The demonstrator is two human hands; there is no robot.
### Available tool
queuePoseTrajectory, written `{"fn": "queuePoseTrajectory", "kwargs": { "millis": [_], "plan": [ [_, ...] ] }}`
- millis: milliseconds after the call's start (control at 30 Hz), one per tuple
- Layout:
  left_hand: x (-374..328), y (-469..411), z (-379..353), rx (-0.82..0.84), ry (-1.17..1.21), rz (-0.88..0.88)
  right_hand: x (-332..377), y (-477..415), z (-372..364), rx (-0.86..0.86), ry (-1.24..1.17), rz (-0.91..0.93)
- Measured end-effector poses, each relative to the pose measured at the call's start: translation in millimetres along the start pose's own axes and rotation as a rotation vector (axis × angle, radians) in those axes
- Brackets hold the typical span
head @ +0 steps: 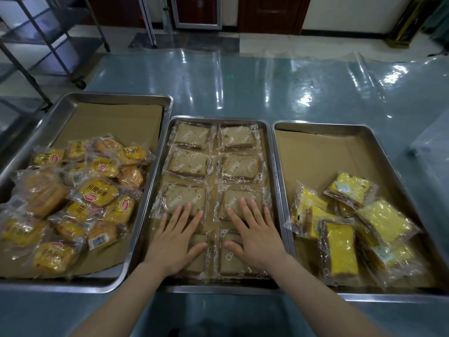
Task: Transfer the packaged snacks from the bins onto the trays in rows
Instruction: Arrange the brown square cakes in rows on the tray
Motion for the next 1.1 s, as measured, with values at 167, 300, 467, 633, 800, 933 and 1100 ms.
{"fn": "queuePoseTrajectory", "kwargs": {
  "millis": [167,300,467,633,800,933,1100],
  "plan": [
    [4,1,1,0.011,-0.013,-0.010,3,-1,-3,-0.010,-0.051,-0.001],
    [2,0,1,0.009,0.005,-0.008,2,0,-3,-0.014,-0.070,0.004],
    [3,-1,2,0.009,0.005,-0.017,2,-1,-4,-0.018,-0.061,-0.001],
    [2,-2,6,0.025,0.022,-0.043,2,-1,-3,-0.026,-0.029,0.000],
    [1,-2,10,0.015,0.002,-0.060,2,-1,-2,-0.019,-0.029,-0.018],
    [-1,-2,12,0.012,-0.005,-0.064,2,0,-2,-0.016,-0.027,-0.033],
    [1,-6,16,-0.014,0.025,-0.065,1,-5,6,-0.039,-0.041,-0.040]
  ]
}}
Point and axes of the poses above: each hand's wrist, its own y-axis away from the middle knuckle, its own z-axis out of the back of the hand, x = y × z, the point moved 4 cm from there along -y, towards the middle knuckle, and after that the axes turned 13 degrees about -x, right-handed, at the moved point
